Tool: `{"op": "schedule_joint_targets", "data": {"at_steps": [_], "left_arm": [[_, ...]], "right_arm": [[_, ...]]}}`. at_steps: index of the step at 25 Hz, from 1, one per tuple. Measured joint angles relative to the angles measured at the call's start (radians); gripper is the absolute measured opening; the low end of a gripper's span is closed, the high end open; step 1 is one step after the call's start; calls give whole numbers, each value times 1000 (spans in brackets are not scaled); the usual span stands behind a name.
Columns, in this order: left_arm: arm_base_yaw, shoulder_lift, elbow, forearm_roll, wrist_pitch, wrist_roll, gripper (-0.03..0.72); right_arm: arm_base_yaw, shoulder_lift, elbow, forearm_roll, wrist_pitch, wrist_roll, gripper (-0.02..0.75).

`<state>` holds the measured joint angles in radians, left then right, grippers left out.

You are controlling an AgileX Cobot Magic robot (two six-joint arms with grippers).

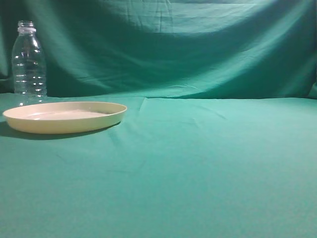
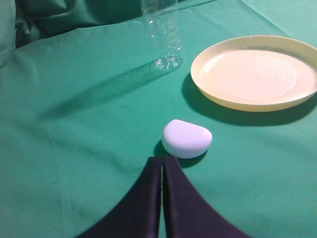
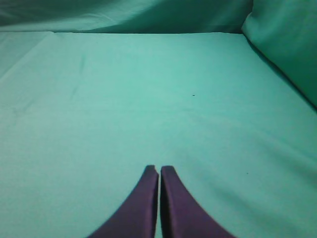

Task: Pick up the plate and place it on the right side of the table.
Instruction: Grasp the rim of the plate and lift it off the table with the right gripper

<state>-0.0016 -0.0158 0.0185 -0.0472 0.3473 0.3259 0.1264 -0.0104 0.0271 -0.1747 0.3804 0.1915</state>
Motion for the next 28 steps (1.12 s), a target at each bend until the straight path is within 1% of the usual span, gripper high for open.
{"op": "schedule_joint_targets", "data": {"at_steps": [20,22,23,28], "left_arm": [[0,0,0,0,0,0,0],[0,0,0,0,0,0,0],[0,0,0,0,0,0,0],[0,0,0,0,0,0,0]], "right_arm": [[0,0,2,-4,-12,0,0],[0,0,2,7,-79,5,0],[0,0,2,20,-139,10,0],[0,0,2,39,-515,27,0]]}}
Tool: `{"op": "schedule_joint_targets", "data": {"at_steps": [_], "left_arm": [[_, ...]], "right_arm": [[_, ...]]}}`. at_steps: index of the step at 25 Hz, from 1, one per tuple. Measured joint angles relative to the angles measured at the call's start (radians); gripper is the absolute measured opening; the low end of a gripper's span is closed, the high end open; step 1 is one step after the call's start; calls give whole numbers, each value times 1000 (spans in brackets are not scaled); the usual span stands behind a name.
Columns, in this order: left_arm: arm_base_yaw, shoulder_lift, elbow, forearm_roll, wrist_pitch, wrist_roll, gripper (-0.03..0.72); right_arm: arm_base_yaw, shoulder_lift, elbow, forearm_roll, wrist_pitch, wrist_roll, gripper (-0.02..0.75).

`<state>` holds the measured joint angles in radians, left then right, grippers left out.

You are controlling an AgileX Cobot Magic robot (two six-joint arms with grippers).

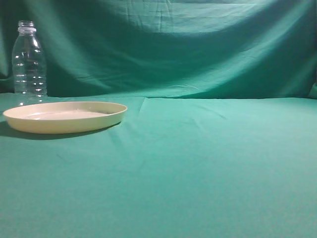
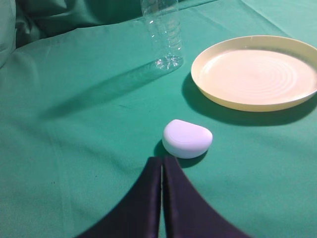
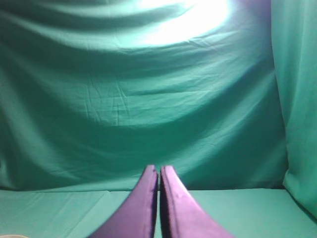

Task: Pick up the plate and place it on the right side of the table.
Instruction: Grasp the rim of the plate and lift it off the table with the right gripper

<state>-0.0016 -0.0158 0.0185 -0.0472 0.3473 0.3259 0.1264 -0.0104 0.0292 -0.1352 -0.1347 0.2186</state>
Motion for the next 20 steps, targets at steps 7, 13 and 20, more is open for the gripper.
{"op": "schedule_joint_targets", "data": {"at_steps": [7,13,20], "left_arm": [[0,0,0,0,0,0,0],[0,0,0,0,0,0,0],[0,0,0,0,0,0,0]], "right_arm": [[0,163,-193,-13,139,68,0],[0,499,-443,9,497,72,0],[0,758,-565,143,618,51,0]]}}
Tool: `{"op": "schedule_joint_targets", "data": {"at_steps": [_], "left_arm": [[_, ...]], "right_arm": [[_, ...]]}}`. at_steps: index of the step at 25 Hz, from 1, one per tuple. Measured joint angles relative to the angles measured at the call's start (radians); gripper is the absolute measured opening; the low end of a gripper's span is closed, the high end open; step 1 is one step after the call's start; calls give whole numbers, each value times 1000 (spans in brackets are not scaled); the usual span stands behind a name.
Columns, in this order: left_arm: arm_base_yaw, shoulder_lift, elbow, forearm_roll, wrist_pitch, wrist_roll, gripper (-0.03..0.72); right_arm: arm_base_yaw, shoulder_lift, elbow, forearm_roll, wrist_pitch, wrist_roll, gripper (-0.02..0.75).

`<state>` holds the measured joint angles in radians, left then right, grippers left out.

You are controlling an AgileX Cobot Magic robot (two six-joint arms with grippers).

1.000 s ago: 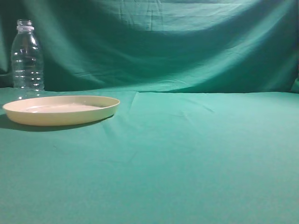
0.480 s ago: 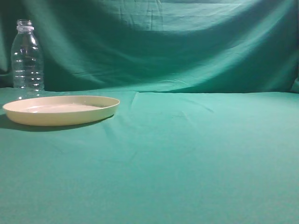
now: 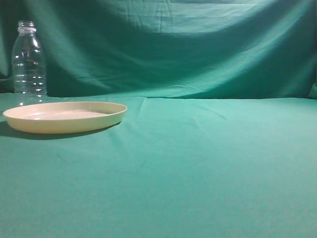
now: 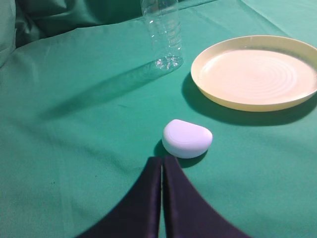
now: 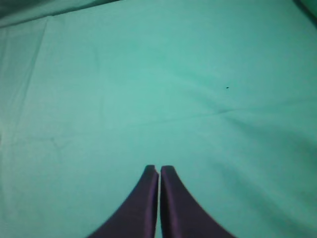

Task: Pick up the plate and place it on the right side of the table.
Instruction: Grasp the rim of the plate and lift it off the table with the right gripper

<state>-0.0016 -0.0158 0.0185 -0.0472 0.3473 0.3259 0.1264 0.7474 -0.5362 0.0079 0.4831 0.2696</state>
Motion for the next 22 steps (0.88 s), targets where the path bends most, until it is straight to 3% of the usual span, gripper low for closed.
{"op": "schedule_joint_targets", "data": {"at_steps": [3,7,15,22], "left_arm": [[0,0,0,0,0,0,0],[0,0,0,0,0,0,0],[0,0,0,0,0,0,0],[0,0,0,0,0,0,0]], "right_arm": [[3,79,-56,116,37,-158,0],[104,227,-179,225,157,-329,0],[411,612,-466,171,249,-248,0],[533,979,-819,155,340,-252,0]]}}
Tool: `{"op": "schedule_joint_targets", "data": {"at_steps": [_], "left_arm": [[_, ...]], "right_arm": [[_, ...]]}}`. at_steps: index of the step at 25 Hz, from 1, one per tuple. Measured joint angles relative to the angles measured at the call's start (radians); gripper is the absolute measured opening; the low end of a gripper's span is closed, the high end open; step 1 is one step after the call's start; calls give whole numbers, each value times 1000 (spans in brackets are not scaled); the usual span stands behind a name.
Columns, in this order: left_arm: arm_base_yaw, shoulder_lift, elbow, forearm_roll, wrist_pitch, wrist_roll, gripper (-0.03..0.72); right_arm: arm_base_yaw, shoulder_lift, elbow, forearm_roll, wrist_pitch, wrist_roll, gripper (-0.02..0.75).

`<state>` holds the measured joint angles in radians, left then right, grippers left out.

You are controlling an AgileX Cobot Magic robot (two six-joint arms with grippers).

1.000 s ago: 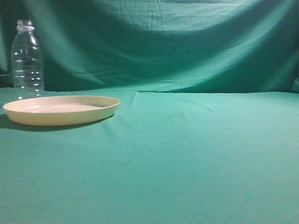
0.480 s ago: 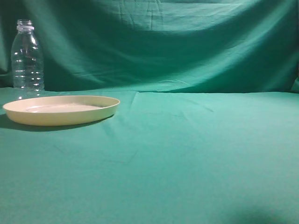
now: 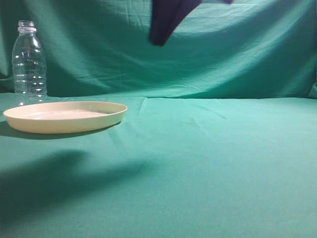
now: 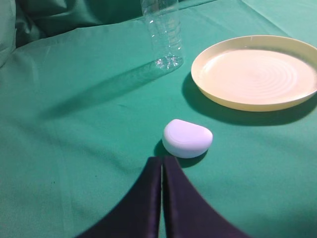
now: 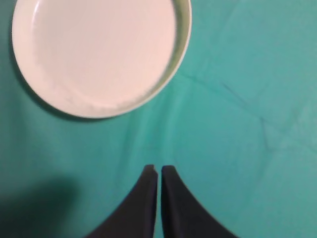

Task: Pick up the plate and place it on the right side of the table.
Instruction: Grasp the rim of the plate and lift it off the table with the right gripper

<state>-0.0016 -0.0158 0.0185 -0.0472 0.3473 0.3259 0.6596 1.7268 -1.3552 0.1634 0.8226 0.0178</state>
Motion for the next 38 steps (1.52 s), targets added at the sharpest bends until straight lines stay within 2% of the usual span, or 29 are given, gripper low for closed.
{"op": "schedule_joint_targets", "data": {"at_steps": [2,4,9,11,16,17,22,24,27,29,32,33,38], "left_arm": [[0,0,0,0,0,0,0],[0,0,0,0,0,0,0],[0,0,0,0,0,0,0],[0,0,0,0,0,0,0],[0,0,0,0,0,0,0],[0,0,0,0,0,0,0],[0,0,0,0,0,0,0],[0,0,0,0,0,0,0],[0,0,0,0,0,0,0],[0,0,0,0,0,0,0],[0,0,0,0,0,0,0],[0,0,0,0,0,0,0],[0,0,0,0,0,0,0]], "right_arm": [[17,85,-87,-1,1,-13,0],[22,169,-173,1,1,-34,46],[22,339,-336,1,1,-61,335],[22,401,-395,-6,1,-76,412],[22,519,-491,-71,4,-83,412],[22,537,-503,-79,4,-83,453],[22,578,-519,-89,-23,-83,437],[22,584,-520,-89,-36,-82,347],[22,584,-524,-93,-46,-78,115],[22,584,-530,-108,-60,-50,57],[25,582,-534,-181,-33,47,71],[25,578,-539,-215,-7,71,0],[18,522,-575,-331,162,100,0]]}}
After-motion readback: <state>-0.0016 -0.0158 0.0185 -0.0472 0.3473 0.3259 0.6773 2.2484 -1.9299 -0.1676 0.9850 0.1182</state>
